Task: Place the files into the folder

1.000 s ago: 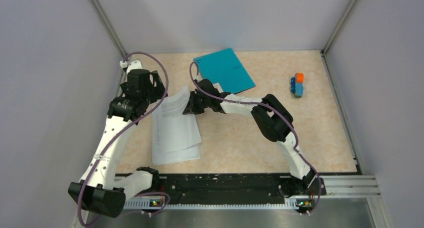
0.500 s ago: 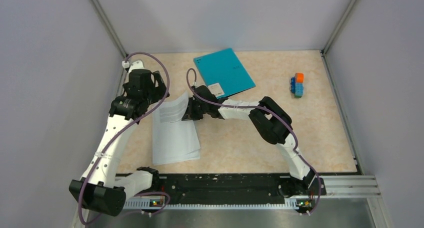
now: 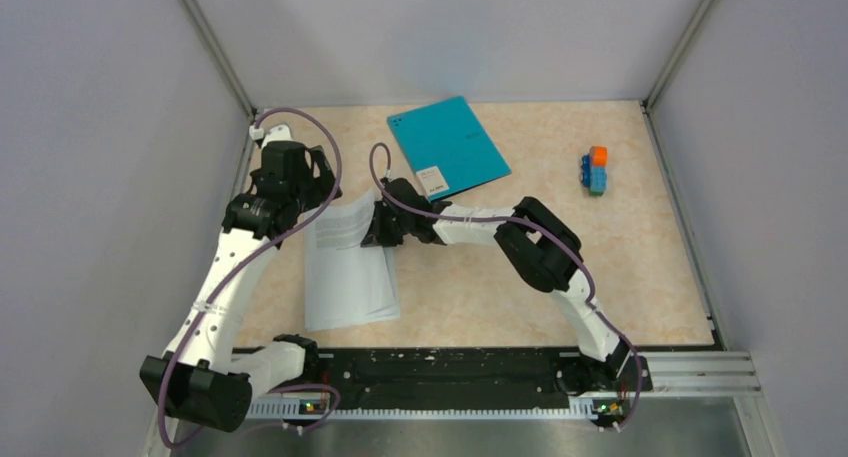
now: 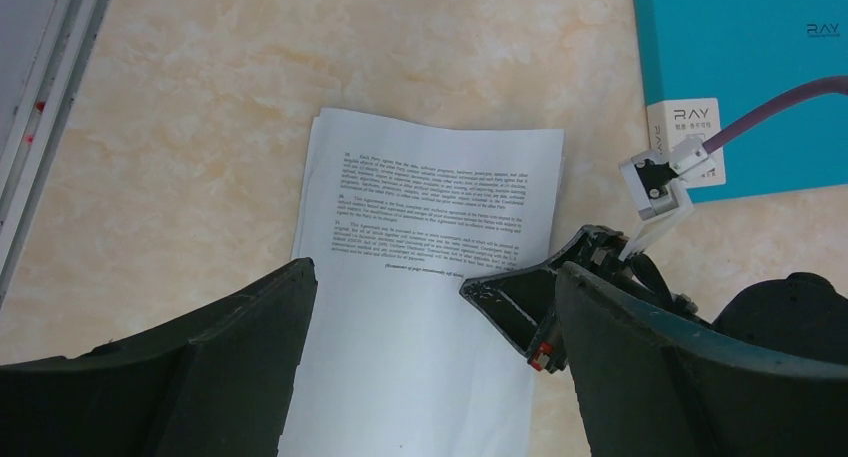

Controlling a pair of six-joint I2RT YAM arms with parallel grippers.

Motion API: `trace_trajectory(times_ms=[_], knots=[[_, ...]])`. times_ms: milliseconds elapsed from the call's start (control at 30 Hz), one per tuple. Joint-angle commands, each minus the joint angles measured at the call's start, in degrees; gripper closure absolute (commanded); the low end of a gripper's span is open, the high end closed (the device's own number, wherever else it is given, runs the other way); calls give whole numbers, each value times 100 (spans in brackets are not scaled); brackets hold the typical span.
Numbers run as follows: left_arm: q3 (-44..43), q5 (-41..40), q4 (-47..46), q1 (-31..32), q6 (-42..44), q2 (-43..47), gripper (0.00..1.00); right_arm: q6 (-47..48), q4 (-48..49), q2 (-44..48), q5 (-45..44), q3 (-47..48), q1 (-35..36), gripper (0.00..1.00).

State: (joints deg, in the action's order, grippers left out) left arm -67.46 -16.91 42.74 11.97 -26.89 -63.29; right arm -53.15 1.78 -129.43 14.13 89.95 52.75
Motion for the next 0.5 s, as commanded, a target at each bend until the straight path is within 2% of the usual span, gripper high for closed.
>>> trace_trajectory(times_ms=[0, 333, 467], knots=[[24, 75, -304, -37, -9, 3, 6, -113, 209, 313, -182, -26, 137, 100], [59, 160, -363, -37, 17, -16, 6, -115, 175, 329, -193, -67, 153, 99], [33, 208, -379, -37, 19, -26, 6, -102, 178, 526, -254, -194, 151, 77]])
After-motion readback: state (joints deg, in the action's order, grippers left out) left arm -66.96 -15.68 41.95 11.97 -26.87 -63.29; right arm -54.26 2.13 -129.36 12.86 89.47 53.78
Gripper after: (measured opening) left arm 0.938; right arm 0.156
